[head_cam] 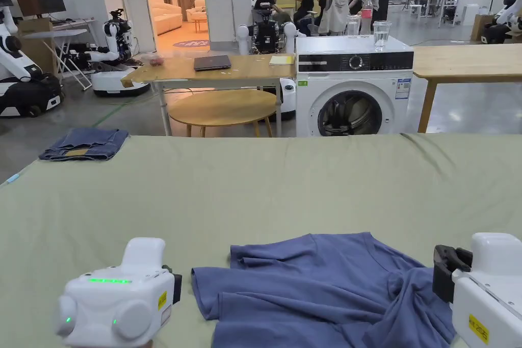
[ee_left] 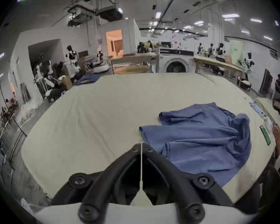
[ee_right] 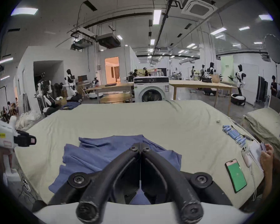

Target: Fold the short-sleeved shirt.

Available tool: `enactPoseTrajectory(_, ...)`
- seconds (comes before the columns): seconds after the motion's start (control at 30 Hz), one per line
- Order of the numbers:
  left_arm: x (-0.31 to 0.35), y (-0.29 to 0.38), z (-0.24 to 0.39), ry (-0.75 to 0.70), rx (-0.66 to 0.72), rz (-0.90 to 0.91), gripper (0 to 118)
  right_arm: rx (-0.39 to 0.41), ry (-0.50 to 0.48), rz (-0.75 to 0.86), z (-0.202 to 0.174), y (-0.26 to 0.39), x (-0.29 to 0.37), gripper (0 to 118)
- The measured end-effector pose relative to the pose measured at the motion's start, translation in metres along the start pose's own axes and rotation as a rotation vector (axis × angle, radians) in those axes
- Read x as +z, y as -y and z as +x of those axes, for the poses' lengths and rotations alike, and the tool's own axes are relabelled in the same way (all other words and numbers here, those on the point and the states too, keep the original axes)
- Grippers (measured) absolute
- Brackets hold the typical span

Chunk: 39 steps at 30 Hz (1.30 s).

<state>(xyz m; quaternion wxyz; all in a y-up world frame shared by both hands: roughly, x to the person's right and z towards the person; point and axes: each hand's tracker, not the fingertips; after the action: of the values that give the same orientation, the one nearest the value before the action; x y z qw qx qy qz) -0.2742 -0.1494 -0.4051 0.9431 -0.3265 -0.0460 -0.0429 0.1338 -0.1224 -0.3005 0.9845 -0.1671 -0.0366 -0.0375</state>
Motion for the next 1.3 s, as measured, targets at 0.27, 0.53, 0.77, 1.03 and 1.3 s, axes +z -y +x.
enactPoseTrajectory(0.27,-0.135,-0.033,0.010,-0.060,-0.049,-0.118,113,0.039,0.065,-0.050,0.038,0.009,-0.023,0)
enactPoseTrajectory(0.53,-0.221,-0.015,0.018,-0.080,-0.112,-0.316,110,0.071,0.192,-0.186,0.109,0.038,-0.065,0)
enactPoseTrajectory(0.77,-0.165,-0.029,0.043,0.015,-0.186,-0.202,0,-0.005,0.046,-0.382,0.148,0.057,-0.142,71)
enactPoseTrajectory(1.03,-0.122,-0.049,0.054,0.031,-0.206,-0.151,0,0.148,-0.013,-0.575,0.135,0.088,-0.229,88)
enactPoseTrajectory(1.3,-0.103,-0.043,0.031,0.022,-0.185,-0.143,0,0.014,-0.018,-0.439,0.140,0.057,-0.188,0)
